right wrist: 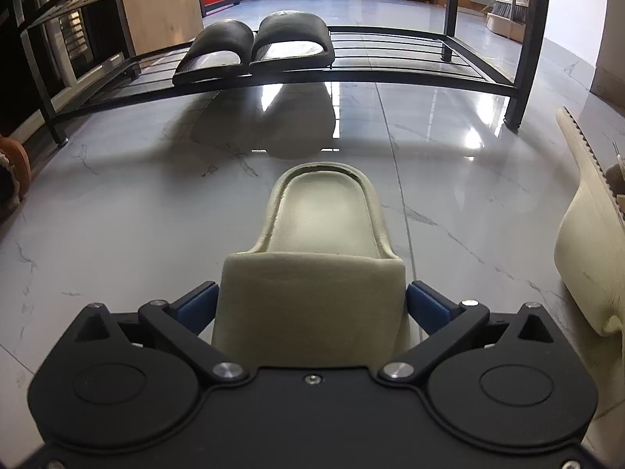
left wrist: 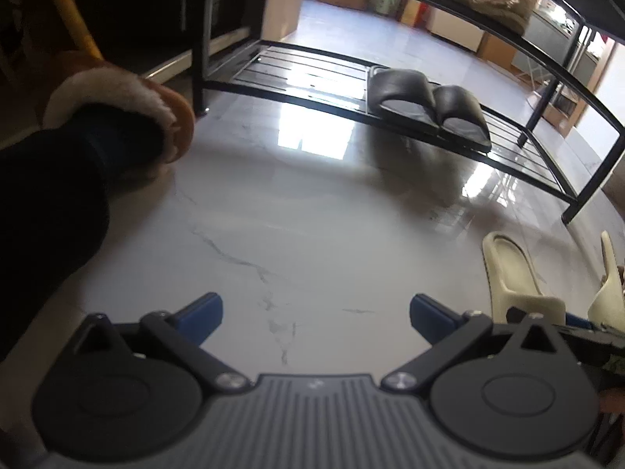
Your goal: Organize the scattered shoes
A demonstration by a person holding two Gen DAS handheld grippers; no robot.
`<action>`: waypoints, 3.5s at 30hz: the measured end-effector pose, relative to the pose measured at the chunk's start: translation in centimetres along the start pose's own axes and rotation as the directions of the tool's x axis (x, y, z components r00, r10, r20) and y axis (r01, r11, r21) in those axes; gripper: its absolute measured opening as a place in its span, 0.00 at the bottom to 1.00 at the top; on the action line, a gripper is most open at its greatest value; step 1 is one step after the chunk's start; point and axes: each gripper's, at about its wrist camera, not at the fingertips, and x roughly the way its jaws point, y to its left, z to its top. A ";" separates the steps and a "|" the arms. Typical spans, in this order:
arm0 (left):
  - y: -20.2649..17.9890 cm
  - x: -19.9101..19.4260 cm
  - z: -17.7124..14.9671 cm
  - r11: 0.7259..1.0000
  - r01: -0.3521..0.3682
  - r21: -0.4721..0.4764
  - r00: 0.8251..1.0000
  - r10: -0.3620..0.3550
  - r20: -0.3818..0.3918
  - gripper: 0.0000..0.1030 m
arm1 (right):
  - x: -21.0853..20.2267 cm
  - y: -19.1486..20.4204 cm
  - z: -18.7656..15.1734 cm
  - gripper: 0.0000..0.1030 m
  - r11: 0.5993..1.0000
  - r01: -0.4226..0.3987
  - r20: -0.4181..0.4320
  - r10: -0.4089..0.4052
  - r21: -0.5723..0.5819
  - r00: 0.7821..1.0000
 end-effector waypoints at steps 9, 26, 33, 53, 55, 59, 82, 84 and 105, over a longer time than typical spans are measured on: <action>0.3 0.2 -0.1 1.000 -0.008 -0.019 1.000 0.008 -0.010 0.99 | -0.1 0.0 0.2 1.00 1.000 0.009 -0.018 -0.008 0.008 1.000; 0.7 0.1 0.0 1.000 -0.004 -0.026 1.000 0.004 -0.007 0.99 | 0.9 1.0 0.7 1.00 0.999 0.045 -0.013 -0.044 0.026 0.999; 0.6 0.1 -0.1 1.000 -0.005 -0.011 1.000 0.005 -0.001 0.99 | -0.6 -0.3 0.9 1.00 0.989 0.027 -0.084 -0.015 0.143 0.996; -0.6 0.6 -1.1 0.998 -0.038 0.054 0.999 0.038 -0.008 0.99 | -4.3 -0.6 -2.0 1.00 0.988 -0.043 -0.080 0.056 0.151 0.995; -0.5 0.5 -1.0 0.998 -0.035 0.054 0.999 0.036 -0.003 0.99 | -3.4 0.3 -2.0 1.00 0.994 -0.005 -0.097 0.015 0.109 0.995; 0.0 0.4 -0.8 0.999 -0.033 0.029 0.999 0.033 0.001 0.99 | -2.3 1.1 -1.5 0.97 0.998 0.028 -0.049 -0.025 0.064 0.999; -0.2 0.3 -1.0 1.000 -0.002 0.026 1.000 0.001 0.011 0.99 | -6.0 -2.7 0.0 1.00 0.979 -0.038 -0.022 0.044 0.200 0.999; -0.6 0.2 -1.2 0.999 0.001 0.046 1.000 -0.001 0.015 0.99 | -7.4 -4.4 -0.6 1.00 0.945 -0.144 -0.026 0.158 0.293 0.987; -31.0 6.0 -1.1 0.892 0.376 0.252 0.924 -0.338 -0.179 0.99 | -20.1 -15.0 -8.1 1.00 0.604 0.146 0.312 -0.585 0.783 0.749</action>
